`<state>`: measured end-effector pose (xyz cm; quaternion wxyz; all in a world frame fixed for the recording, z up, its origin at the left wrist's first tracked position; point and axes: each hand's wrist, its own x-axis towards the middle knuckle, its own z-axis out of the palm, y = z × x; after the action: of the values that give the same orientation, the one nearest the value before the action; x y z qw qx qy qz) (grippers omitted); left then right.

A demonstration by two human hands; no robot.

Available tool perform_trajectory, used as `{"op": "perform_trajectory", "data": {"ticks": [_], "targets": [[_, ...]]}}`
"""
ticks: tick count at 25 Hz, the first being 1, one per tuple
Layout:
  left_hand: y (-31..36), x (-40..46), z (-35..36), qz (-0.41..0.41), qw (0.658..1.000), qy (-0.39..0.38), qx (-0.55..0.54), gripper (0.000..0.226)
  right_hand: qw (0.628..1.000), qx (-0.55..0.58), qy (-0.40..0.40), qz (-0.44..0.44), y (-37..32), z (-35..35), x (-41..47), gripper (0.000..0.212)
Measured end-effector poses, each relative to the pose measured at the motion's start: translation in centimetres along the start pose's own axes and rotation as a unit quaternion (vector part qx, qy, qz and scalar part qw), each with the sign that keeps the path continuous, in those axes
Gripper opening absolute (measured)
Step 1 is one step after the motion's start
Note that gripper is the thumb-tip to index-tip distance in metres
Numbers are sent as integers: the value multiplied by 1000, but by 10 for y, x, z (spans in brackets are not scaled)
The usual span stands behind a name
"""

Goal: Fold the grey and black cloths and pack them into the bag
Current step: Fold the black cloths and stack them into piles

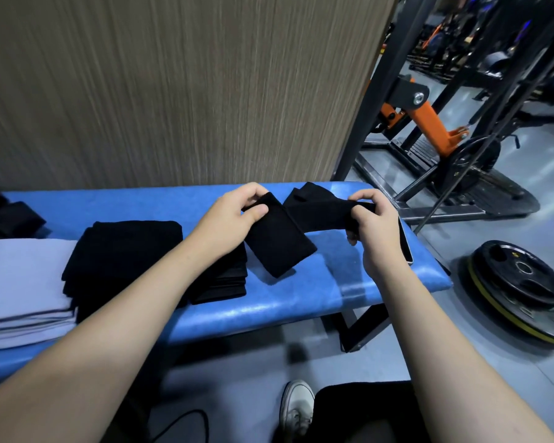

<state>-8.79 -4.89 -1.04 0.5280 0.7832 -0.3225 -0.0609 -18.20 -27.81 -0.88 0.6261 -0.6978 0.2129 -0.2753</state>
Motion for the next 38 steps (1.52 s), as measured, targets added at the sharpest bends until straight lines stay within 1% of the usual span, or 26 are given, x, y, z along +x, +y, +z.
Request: {"op": "perform_trajectory", "data": {"ticks": [2, 3, 5, 6, 8, 11, 15, 17, 19, 21, 23, 25, 26, 28, 30, 33, 35, 38], "targets": [[-2, 1, -1, -8, 999, 3, 33, 22, 1000, 2, 3, 7, 2, 1, 1, 23], [-3, 2, -1, -8, 998, 16, 67, 21, 1000, 5, -1, 13, 2, 3, 2, 23], [-3, 4, 2, 15, 985, 74, 155, 21, 999, 14, -18, 27, 2, 7, 1, 22], [-2, 5, 1, 32, 979, 100, 174, 21, 999, 20, -27, 34, 2, 9, -1, 21], [0, 5, -1, 40, 981, 113, 151, 23, 998, 35, -40, 40, 1, 11, -3, 20], [3, 3, -2, 22, 986, 112, 120, 22, 997, 44, -50, 43, -2, 11, -6, 22], [8, 0, 2, -25, 996, 76, 38, 24, 996, 38, -71, 47, -1, 13, -8, 22], [9, 1, 3, -46, 996, 71, -32, 28, 994, 32, -87, 50, 1, 16, -9, 20], [10, 2, 2, -77, 988, 53, -123, 29, 993, 25, -98, 54, 3, 20, -10, 22], [7, 2, 2, -91, 979, 22, -182, 23, 992, 14, -108, 55, 5, 24, -10, 25], [6, -1, 5, -91, 982, 4, -164, 20, 992, 1, -116, 53, 9, 27, -9, 26], [3, -1, 8, -86, 990, 25, -106, 28, 991, -4, -122, 48, 12, 27, -8, 26], [3, -1, 9, -82, 991, 28, -98, 35, 991, -5, -124, 45, 12, 27, -8, 26], [5, -2, 8, -75, 987, 16, -139, 52, 992, -9, -123, 37, 13, 25, -7, 25], [6, -1, 7, -79, 981, 6, -179, 59, 992, -15, -125, 33, 14, 24, -6, 25], [4, -1, 10, -80, 974, -3, -211, 52, 989, -18, -145, 31, 17, 23, -6, 26], [4, -1, 14, -76, 971, -9, -226, 43, 983, -23, -177, 33, 18, 23, -6, 27], [1, 0, 20, -75, 977, -2, -201, 32, 971, -25, -238, 27, 20, 26, -9, 28]]}}
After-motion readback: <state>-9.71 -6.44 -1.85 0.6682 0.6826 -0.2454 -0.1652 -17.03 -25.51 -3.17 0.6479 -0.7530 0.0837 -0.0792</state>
